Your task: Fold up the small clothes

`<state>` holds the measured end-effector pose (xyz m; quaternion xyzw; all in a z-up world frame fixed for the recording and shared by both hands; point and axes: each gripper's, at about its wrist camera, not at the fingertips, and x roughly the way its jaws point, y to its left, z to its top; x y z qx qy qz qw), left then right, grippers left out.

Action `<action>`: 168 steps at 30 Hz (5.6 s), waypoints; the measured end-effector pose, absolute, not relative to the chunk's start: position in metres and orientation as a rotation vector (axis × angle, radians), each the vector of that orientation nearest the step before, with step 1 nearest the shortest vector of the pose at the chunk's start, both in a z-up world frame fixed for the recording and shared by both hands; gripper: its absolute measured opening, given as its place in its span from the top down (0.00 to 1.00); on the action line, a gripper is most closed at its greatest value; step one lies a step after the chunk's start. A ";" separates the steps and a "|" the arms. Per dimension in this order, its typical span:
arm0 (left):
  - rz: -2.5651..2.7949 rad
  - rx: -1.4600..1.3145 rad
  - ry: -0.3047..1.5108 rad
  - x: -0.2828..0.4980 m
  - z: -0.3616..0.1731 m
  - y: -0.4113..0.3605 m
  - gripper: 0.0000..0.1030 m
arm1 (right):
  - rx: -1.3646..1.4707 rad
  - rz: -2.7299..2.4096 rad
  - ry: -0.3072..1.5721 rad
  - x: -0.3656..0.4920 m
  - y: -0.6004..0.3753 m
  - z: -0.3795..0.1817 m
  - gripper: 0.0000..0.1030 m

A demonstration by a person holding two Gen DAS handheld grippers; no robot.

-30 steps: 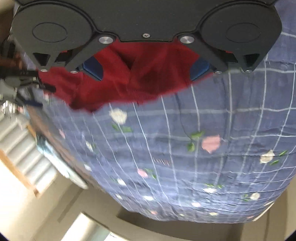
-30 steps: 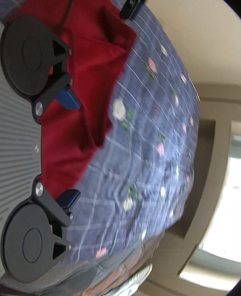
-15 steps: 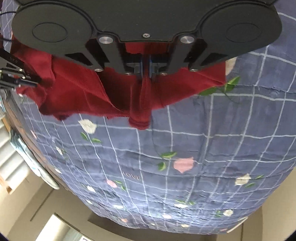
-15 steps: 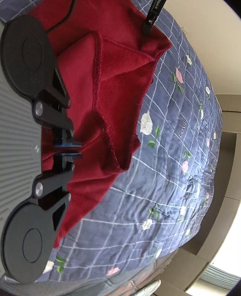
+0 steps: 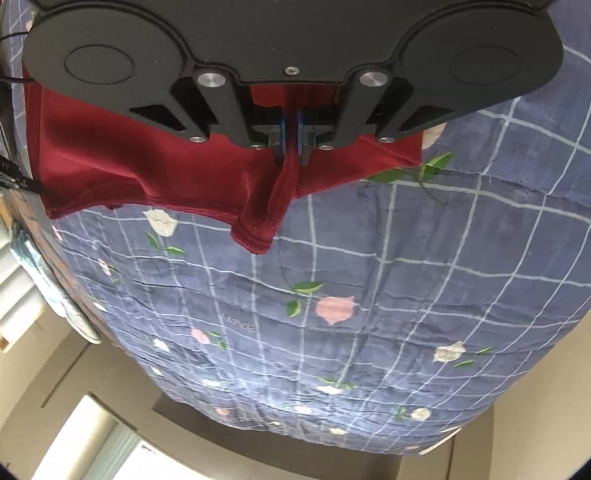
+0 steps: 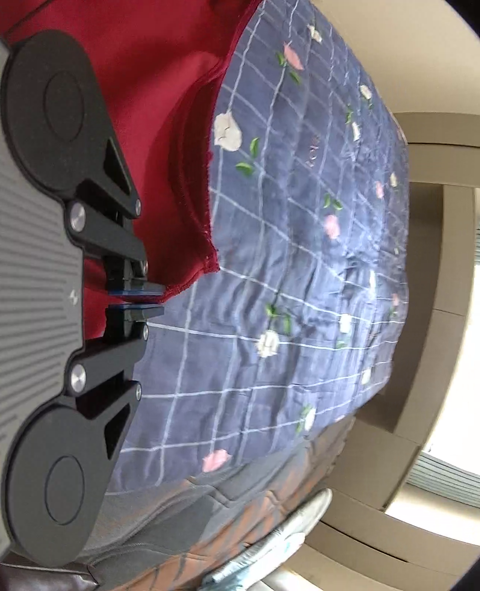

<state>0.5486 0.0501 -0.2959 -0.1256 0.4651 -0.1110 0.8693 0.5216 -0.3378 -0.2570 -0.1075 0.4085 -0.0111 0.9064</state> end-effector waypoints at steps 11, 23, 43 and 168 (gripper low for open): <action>-0.126 -0.322 1.027 0.555 -0.308 0.060 0.74 | -0.152 -0.057 0.833 0.492 -0.347 -0.264 0.31; -0.071 -0.148 0.989 0.521 -0.303 0.034 0.13 | -0.077 -0.109 0.834 0.516 -0.330 -0.291 0.02; 0.039 -0.235 0.975 0.454 -0.286 0.045 0.03 | -0.025 -0.121 0.742 0.408 -0.324 -0.273 0.00; 0.290 -0.766 1.075 0.401 -0.331 0.061 0.01 | -0.358 0.149 1.065 0.447 -0.168 -0.310 0.00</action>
